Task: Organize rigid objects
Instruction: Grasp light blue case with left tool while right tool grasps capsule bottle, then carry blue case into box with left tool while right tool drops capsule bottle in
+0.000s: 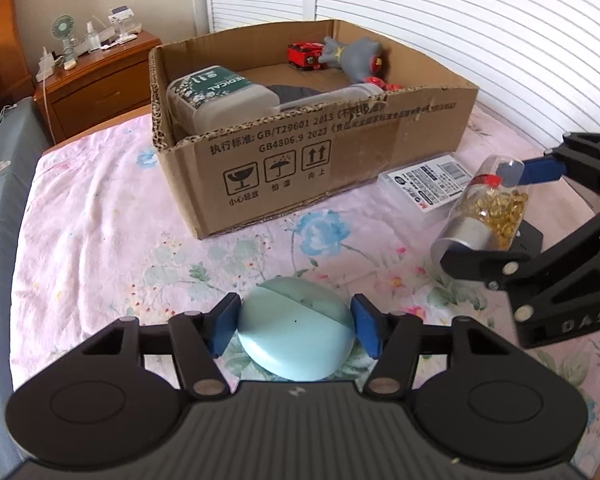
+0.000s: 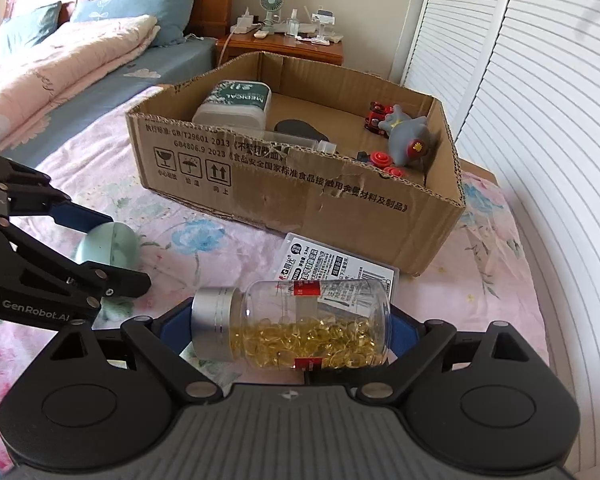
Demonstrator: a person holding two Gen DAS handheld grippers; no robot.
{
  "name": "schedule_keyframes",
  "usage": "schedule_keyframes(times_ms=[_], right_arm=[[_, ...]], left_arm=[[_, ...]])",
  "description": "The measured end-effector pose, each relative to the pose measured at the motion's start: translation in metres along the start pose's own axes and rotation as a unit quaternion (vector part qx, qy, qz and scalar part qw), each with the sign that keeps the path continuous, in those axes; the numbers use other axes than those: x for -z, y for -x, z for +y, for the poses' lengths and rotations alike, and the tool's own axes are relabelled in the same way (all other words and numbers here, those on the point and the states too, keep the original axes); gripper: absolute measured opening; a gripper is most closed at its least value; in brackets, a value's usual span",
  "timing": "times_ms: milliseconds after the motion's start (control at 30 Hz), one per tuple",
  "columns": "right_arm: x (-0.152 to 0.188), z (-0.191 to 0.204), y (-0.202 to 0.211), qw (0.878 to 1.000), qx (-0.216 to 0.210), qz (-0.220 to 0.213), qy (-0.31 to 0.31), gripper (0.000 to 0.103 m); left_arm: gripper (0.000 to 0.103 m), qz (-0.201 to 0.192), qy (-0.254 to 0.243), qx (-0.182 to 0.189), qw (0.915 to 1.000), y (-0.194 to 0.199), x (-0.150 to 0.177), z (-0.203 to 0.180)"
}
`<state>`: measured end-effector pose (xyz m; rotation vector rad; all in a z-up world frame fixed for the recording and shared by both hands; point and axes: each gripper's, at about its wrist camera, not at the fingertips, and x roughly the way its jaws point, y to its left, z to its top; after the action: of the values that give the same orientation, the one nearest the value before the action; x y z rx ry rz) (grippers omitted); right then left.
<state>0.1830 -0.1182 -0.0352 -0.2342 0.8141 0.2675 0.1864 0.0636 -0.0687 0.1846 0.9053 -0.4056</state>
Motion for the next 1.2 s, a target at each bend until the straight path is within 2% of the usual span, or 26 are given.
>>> schedule_keyframes(times_ms=[333, 633, 933, 1200], right_arm=[[-0.009, -0.013, 0.021, 1.0, -0.011, -0.01, 0.003, 0.096], [-0.054, -0.039, 0.032, 0.999, -0.015, -0.049, -0.006, 0.096], [-0.112, -0.062, -0.001, 0.998, -0.026, -0.056, -0.011, 0.096], [-0.143, -0.068, -0.048, 0.999, -0.033, -0.036, -0.009, 0.096]], left_arm=[[0.06, 0.004, -0.026, 0.011, 0.9996, 0.023, -0.007, 0.001], [0.06, -0.013, -0.032, 0.025, 0.9991, 0.048, -0.028, 0.004], [0.06, -0.034, -0.032, 0.019, 0.9987, 0.054, -0.084, 0.022], [0.06, -0.04, -0.044, -0.005, 0.9982, 0.029, -0.15, 0.04]])
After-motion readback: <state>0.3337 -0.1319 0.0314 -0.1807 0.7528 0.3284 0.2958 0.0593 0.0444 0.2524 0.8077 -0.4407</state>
